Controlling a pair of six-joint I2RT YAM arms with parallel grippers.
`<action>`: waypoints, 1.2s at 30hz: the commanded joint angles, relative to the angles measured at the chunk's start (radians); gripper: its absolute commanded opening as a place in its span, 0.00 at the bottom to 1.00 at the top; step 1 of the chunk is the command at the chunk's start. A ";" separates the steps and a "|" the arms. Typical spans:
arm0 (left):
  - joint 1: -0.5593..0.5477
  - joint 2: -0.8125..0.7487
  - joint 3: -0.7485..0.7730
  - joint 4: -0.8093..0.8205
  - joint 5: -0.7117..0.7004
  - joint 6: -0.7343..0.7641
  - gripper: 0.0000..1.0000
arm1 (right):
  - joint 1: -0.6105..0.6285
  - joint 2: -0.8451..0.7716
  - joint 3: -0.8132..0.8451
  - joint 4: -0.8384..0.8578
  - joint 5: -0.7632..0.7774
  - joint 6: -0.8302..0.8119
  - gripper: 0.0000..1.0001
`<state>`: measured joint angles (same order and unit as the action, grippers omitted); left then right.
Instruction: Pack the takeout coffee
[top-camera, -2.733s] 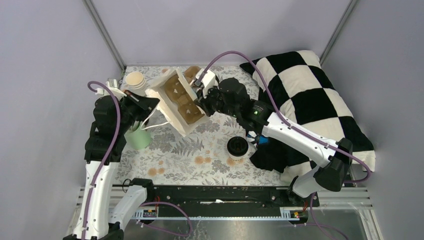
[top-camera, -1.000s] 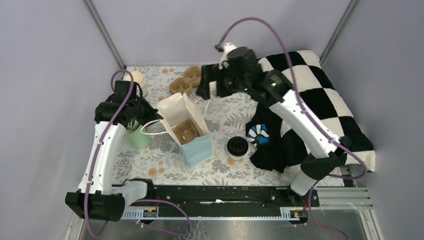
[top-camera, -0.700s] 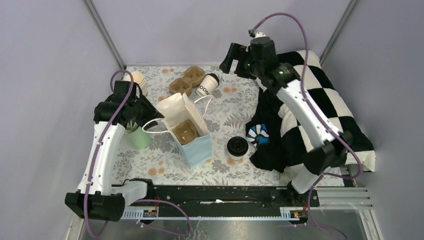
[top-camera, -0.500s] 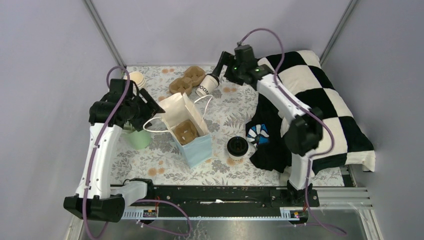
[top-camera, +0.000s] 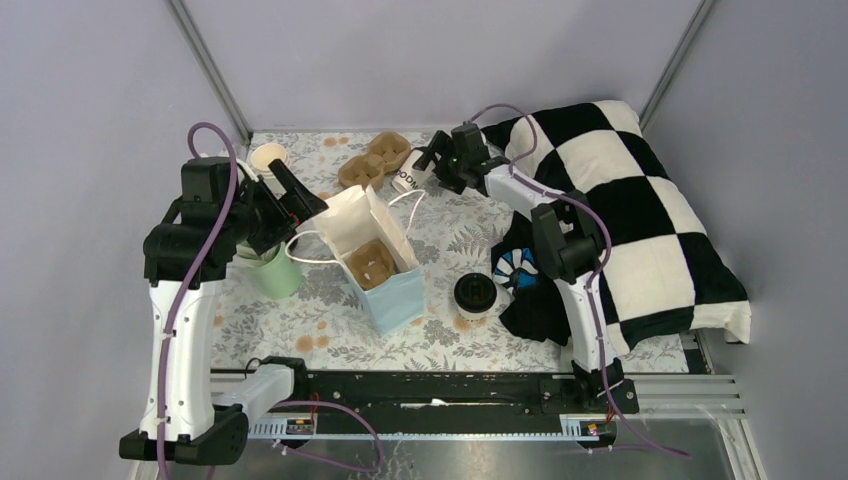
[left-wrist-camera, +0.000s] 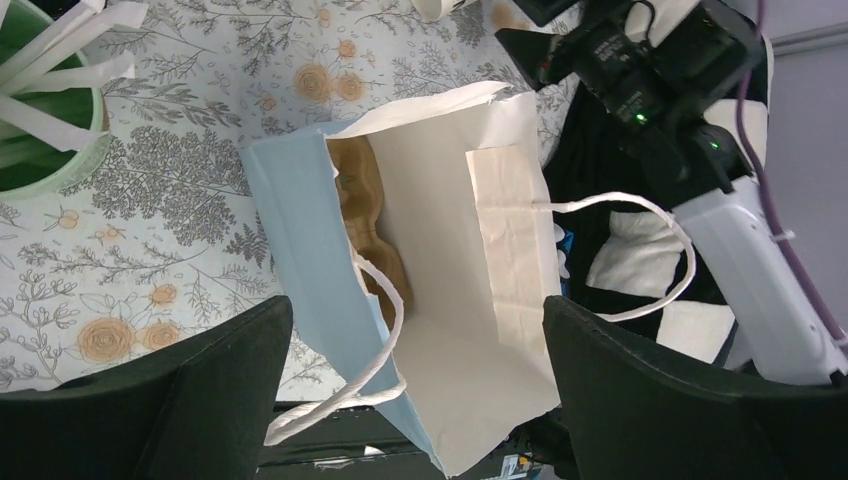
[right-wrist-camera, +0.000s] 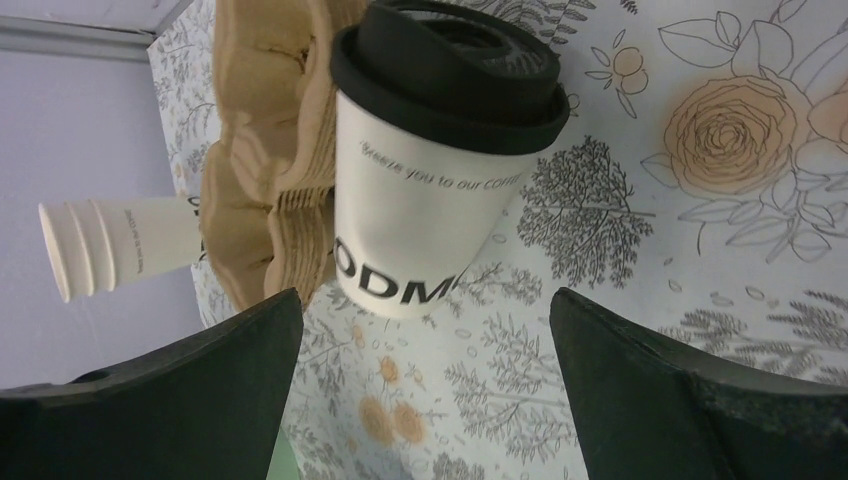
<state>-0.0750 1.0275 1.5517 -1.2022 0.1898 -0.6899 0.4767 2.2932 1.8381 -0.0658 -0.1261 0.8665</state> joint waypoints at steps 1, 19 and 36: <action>0.003 0.004 0.037 0.048 0.034 0.046 0.99 | -0.007 0.058 0.058 0.127 -0.021 0.062 1.00; 0.003 0.030 0.065 0.052 0.040 0.079 0.99 | -0.008 0.232 0.126 0.324 -0.058 0.159 1.00; 0.003 0.024 0.064 0.078 0.054 0.079 0.99 | -0.009 0.187 0.073 0.379 -0.053 0.149 0.74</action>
<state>-0.0750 1.0569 1.5776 -1.1786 0.2256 -0.6250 0.4740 2.5210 1.9205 0.2447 -0.1764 1.0195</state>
